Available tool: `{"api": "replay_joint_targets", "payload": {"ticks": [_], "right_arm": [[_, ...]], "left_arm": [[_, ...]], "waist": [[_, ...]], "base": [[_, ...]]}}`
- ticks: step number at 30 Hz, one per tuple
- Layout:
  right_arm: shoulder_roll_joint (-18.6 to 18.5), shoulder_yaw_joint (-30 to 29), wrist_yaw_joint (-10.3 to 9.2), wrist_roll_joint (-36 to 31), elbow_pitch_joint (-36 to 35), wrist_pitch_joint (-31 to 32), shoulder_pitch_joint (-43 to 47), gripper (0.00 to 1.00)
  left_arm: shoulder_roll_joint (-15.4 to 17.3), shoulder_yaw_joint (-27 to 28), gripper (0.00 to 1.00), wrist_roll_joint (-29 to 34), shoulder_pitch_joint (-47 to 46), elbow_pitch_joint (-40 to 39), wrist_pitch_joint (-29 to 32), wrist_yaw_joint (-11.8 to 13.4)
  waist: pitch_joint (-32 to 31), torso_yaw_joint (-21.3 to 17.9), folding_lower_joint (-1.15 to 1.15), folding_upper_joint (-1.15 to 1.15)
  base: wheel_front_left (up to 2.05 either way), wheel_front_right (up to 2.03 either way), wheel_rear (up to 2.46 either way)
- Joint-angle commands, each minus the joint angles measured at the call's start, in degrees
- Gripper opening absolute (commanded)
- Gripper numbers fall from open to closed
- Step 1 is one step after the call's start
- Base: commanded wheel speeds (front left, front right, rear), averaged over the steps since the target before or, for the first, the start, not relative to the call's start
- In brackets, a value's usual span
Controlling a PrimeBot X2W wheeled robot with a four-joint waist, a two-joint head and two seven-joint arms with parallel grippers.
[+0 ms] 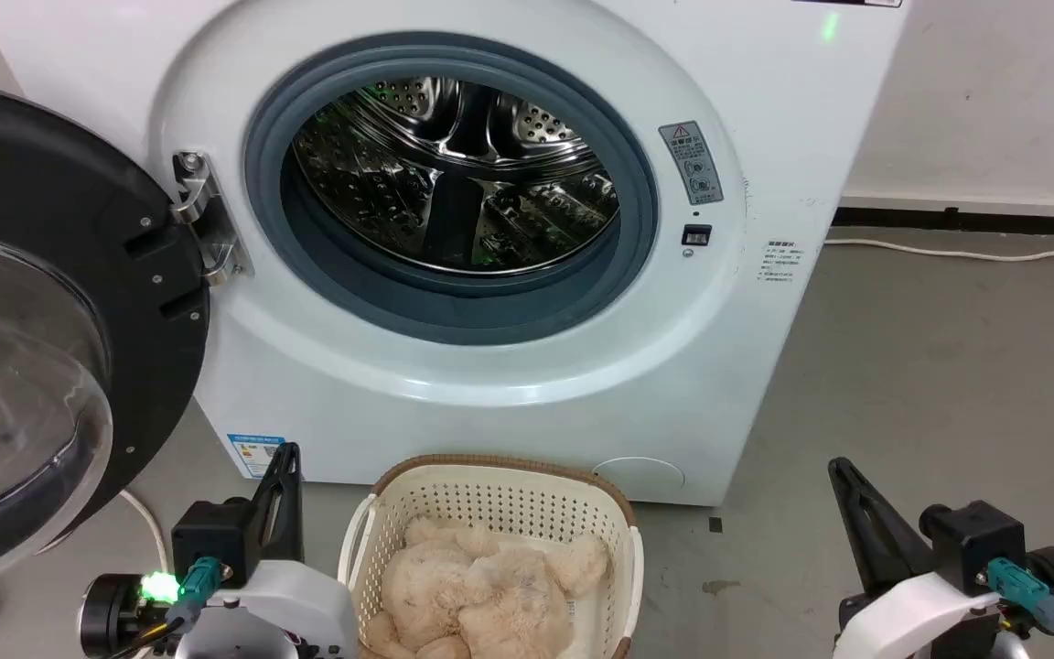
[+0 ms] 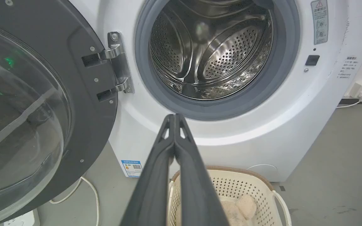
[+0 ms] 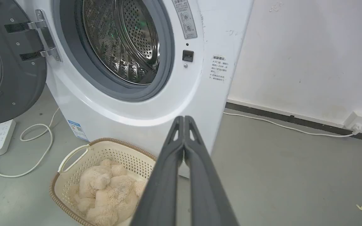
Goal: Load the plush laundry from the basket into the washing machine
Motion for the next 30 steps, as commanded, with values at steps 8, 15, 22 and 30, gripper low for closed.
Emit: {"api": "replay_joint_targets", "payload": {"ticks": [8, 15, 22, 30], "right_arm": [[0.0, 0.0, -0.04, -0.4, -0.3, 0.1, -0.6, 0.0], [0.0, 0.0, -0.04, -0.4, -0.3, 0.1, -0.6, 0.0], [0.0, 0.0, -0.04, -0.4, -0.3, 0.1, -0.6, 0.0], [0.0, 0.0, -0.04, -0.4, -0.3, 0.1, -0.6, 0.0]], "left_arm": [[0.0, 0.0, 0.0, 0.1, 0.9, -0.3, 0.0, -0.2], [0.0, 0.0, 0.0, 0.1, 0.9, -0.3, 0.0, -0.2], [0.0, 0.0, 0.0, 0.1, 0.9, -0.3, 0.0, -0.2], [0.0, 0.0, 0.0, 0.1, 0.9, -0.3, 0.0, -0.2]], "waist": [[0.0, 0.0, 0.0, 0.0], [0.0, 0.0, 0.0, 0.0], [0.0, 0.0, 0.0, 0.0], [0.0, 0.0, 0.0, 0.0]], "base": [[0.0, 0.0, 0.0], [0.0, 0.0, 0.0], [0.0, 0.0, 0.0], [0.0, 0.0, 0.0]]}}
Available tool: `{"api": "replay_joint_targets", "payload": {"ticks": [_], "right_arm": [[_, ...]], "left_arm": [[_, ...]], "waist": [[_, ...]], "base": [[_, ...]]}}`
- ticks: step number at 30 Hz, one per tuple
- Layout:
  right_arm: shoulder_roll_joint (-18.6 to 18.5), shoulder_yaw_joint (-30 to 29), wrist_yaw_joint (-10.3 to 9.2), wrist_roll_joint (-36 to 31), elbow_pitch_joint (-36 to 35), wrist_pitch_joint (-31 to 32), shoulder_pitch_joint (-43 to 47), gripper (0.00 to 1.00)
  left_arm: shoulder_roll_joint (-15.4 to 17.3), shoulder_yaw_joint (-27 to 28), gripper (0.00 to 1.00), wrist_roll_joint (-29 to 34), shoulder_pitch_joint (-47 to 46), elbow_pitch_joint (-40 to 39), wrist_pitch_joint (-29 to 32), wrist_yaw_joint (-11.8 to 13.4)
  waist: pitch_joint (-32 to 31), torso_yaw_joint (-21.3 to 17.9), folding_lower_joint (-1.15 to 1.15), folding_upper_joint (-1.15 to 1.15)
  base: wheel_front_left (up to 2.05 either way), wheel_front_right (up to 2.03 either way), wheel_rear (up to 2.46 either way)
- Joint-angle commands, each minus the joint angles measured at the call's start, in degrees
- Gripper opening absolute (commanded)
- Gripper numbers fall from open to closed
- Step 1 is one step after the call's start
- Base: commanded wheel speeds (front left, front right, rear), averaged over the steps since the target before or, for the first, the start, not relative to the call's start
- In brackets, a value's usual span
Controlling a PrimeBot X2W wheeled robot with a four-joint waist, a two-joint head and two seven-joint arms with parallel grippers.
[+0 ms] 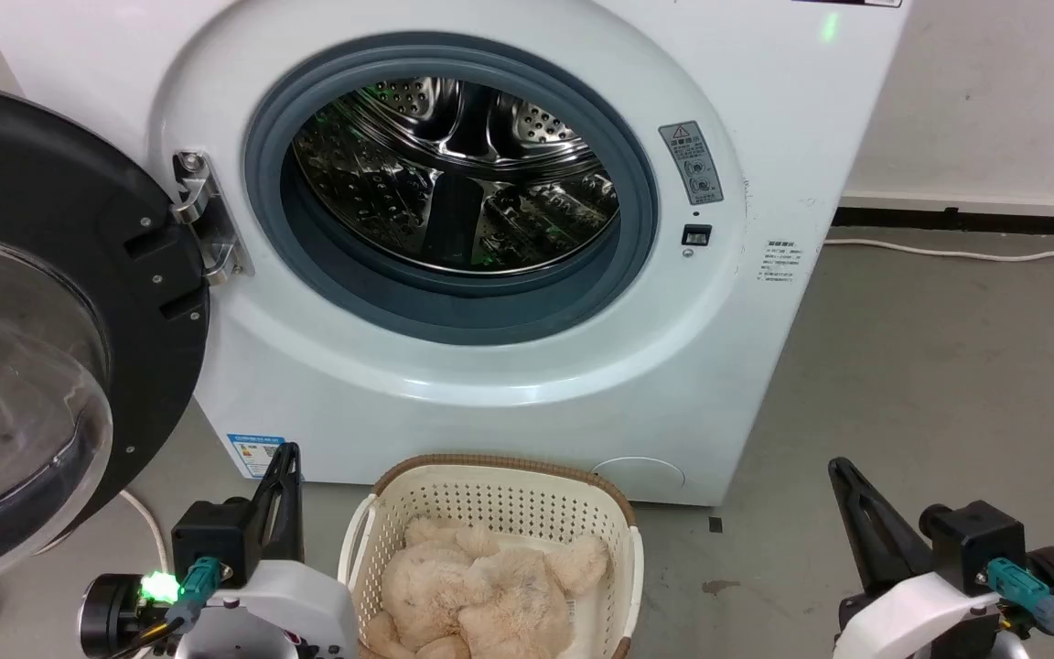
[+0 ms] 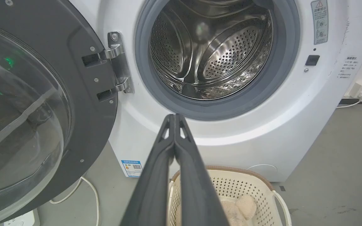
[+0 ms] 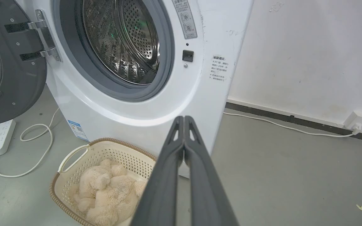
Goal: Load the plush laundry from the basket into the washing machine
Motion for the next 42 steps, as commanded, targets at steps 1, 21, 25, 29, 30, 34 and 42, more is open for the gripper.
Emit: {"api": "replay_joint_targets", "payload": {"ticks": [1, 21, 25, 29, 30, 34, 42], "right_arm": [[0.0, 0.0, -0.04, -0.4, -0.3, 0.1, -0.6, 0.0], [0.0, 0.0, -0.04, -0.4, -0.3, 0.1, -0.6, 0.0], [0.0, 0.0, 0.01, 0.0, 0.0, 0.0, 0.0, 1.0], [0.0, 0.0, 0.01, 0.7, 0.2, -0.5, 0.3, 1.0], [0.0, 0.0, 0.01, 0.9, 0.2, -0.6, 0.4, 1.0], [0.0, -0.1, 0.01, 1.4, 0.3, -1.0, 0.6, 1.0], [0.0, -0.2, 0.0, 2.8, 0.2, -1.9, 1.0, 1.0]], "left_arm": [[0.0, 0.0, 0.0, 0.1, 0.9, -0.3, 0.0, -0.2], [0.0, 0.0, 0.0, 0.1, 0.9, -0.3, 0.0, -0.2], [0.0, 0.0, 1.0, 0.0, 0.0, 0.0, 0.0, 0.1], [0.0, -0.4, 1.0, -0.8, 0.2, 0.2, -0.5, 0.1], [0.0, -0.5, 1.0, -1.0, 0.2, 0.2, -0.6, 0.1], [0.0, -0.7, 1.0, -1.6, 0.4, 0.4, -1.0, 0.1], [0.0, -1.4, 1.0, -3.1, 0.3, 0.9, -1.9, 0.1]], "waist": [[0.0, 0.0, 0.0, 0.0], [0.0, 0.0, 0.0, 0.0], [0.0, 0.0, 0.0, 0.0], [0.0, 0.0, 0.0, 0.0], [0.0, 0.0, 0.0, 0.0], [0.1, 0.0, 0.0, 0.0], [0.6, -0.2, 0.0, 0.0]], "base": [[0.0, 0.0, 0.0], [0.0, 0.0, 0.0], [0.0, 0.0, 0.0], [0.0, 0.0, 0.0], [0.0, 0.0, 0.0], [0.0, 0.0, 0.0], [0.0, 0.0, 0.0]]}}
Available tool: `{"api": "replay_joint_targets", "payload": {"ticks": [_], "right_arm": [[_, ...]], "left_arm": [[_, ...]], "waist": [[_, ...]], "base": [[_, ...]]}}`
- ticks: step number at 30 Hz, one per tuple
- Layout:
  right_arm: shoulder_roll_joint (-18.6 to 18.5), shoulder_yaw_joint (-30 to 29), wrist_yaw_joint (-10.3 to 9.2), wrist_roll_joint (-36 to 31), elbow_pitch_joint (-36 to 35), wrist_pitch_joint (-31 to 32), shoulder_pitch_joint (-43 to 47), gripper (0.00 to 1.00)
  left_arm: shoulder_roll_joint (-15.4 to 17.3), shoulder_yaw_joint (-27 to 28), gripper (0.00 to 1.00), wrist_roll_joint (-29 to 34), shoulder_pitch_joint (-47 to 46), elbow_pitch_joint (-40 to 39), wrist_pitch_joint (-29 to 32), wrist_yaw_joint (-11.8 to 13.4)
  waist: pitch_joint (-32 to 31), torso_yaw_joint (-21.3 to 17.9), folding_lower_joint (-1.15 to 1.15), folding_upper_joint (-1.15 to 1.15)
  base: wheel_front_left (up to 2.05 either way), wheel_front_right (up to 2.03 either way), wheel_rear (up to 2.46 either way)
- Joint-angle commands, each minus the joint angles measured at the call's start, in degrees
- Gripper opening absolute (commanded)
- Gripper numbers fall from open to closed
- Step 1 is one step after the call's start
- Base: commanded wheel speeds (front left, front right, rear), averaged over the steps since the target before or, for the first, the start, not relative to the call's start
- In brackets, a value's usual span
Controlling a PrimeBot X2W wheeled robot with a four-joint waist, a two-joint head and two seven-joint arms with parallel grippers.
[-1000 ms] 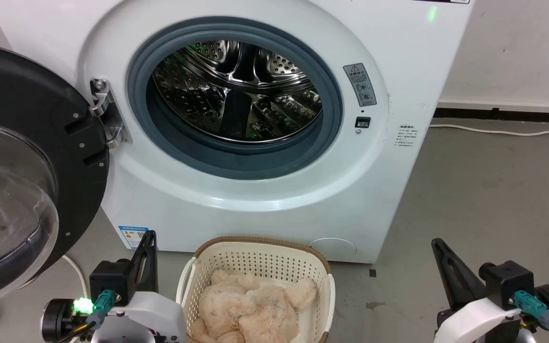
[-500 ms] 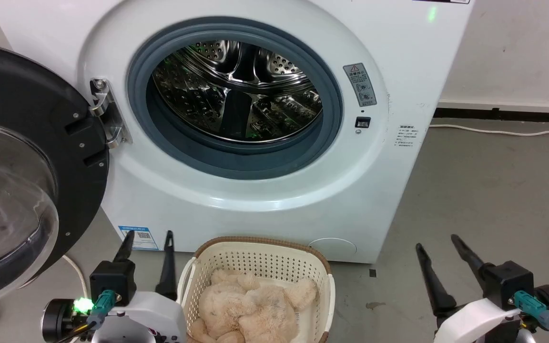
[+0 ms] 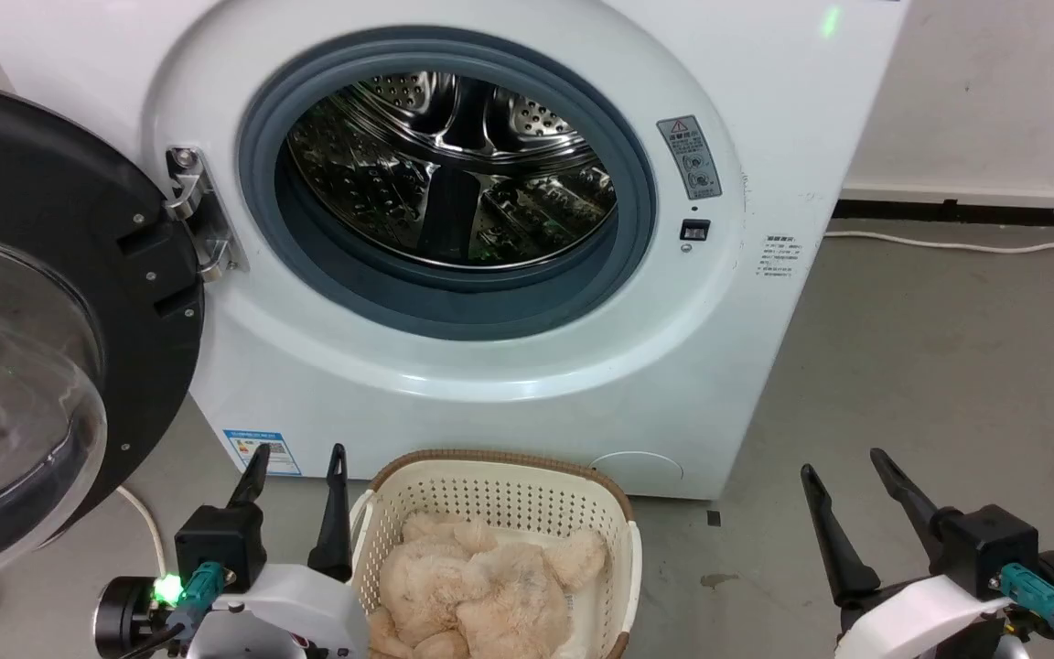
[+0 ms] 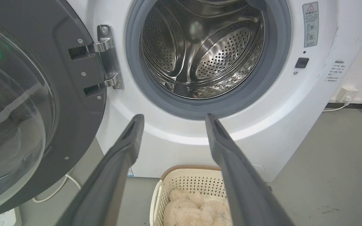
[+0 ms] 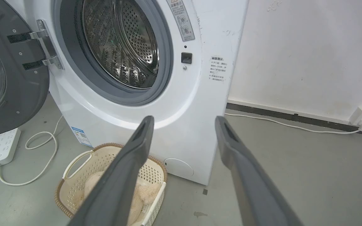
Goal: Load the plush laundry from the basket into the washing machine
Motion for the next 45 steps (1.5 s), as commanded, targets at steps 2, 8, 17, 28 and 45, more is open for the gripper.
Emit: {"api": "replay_joint_targets", "payload": {"ticks": [2, 8, 17, 28, 45], "right_arm": [[0.0, -0.2, -0.01, 0.8, 0.0, -0.6, 0.7, 1.0], [0.0, -0.4, -0.01, 1.9, -0.1, -1.3, 0.4, 1.0], [0.0, -0.6, -0.01, 3.7, -0.2, -2.4, -0.6, 1.0], [0.0, -0.4, -0.02, 8.0, -1.0, -4.2, -2.2, 1.0], [0.0, -0.2, -0.03, 13.3, -3.5, -6.4, -4.0, 1.0]], "left_arm": [[0.0, -0.3, 1.0, -0.7, 0.1, 0.5, -0.6, 0.0], [0.3, -0.9, 1.0, -1.9, -1.3, 2.0, -0.7, -0.2], [0.8, -2.2, 1.0, -3.5, -5.1, 5.8, 1.3, -0.5], [3.9, -5.1, 1.0, -5.4, -13.0, 15.4, 7.5, -1.5], [8.7, -8.5, 1.0, -7.7, -21.4, 25.9, 11.4, -2.1]], "waist": [[0.3, -0.1, 0.0, 0.0], [1.8, -0.5, 0.0, 0.0], [5.0, -1.7, 0.0, 0.0], [12.5, -5.4, 0.0, 0.0], [25.2, -8.4, 0.0, 0.0]], "base": [[0.0, 0.0, 0.0], [0.0, 0.0, 0.0], [0.0, 0.0, 0.0], [0.0, 0.0, 0.0], [0.0, 0.0, 0.0]]}}
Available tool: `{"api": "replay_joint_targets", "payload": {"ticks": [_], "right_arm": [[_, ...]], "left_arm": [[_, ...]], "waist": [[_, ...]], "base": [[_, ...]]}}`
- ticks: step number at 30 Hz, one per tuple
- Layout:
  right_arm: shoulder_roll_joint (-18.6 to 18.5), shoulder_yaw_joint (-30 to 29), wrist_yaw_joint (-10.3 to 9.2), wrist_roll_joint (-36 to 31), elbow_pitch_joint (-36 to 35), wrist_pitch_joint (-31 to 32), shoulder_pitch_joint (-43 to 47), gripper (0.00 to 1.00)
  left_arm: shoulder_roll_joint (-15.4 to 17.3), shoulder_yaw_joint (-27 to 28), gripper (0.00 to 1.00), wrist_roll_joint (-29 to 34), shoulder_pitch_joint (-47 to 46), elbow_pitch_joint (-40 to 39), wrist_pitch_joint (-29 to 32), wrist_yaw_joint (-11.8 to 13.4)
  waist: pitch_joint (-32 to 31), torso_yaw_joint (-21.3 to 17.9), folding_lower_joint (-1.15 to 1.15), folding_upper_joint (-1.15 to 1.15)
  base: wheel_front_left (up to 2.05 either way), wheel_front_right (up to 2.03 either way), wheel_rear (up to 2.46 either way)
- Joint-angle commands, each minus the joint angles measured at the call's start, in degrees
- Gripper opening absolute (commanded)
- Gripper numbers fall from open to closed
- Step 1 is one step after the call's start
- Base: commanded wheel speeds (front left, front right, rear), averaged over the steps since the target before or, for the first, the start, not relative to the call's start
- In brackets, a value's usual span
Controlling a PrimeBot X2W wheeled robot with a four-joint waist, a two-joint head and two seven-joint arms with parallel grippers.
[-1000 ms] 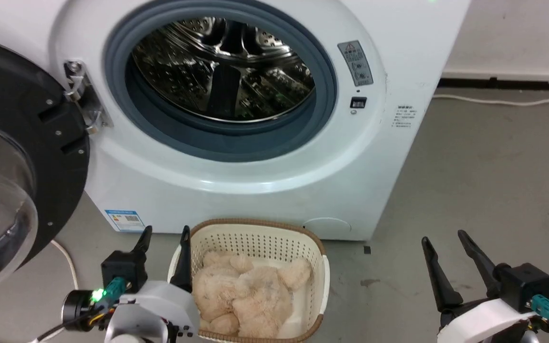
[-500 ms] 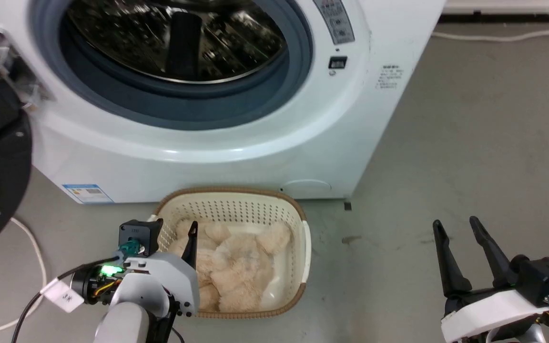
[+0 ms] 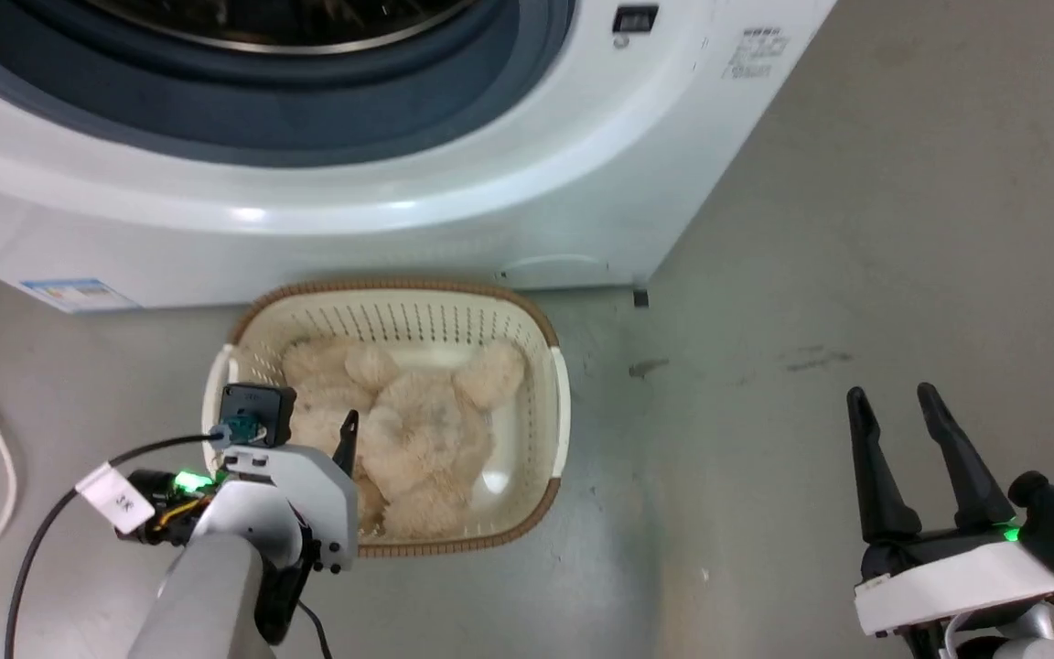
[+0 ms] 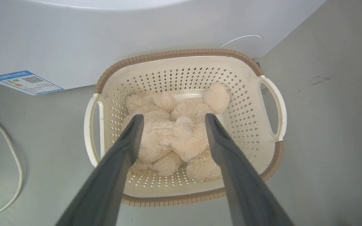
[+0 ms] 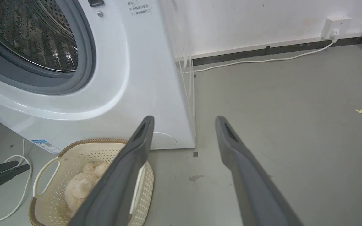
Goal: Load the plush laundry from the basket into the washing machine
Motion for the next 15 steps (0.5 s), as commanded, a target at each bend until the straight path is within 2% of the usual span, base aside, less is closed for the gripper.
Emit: {"api": "replay_joint_targets", "payload": {"ticks": [1, 15], "right_arm": [[0.0, -0.1, -0.02, 0.8, -0.6, -0.6, -1.2, 1.0], [0.0, -0.7, -0.02, 4.2, -3.4, -2.3, -1.9, 1.0]], "left_arm": [[0.6, -0.5, 1.0, -0.5, -1.8, 1.1, 0.3, -0.2], [5.0, -4.8, 1.0, -0.8, -9.7, 8.3, 2.3, -1.5]], "waist": [[2.2, -0.4, 0.0, 0.0], [12.8, -1.6, -0.01, 0.0]], "base": [[0.0, 0.0, 0.0], [0.0, 0.0, 0.0]]}}
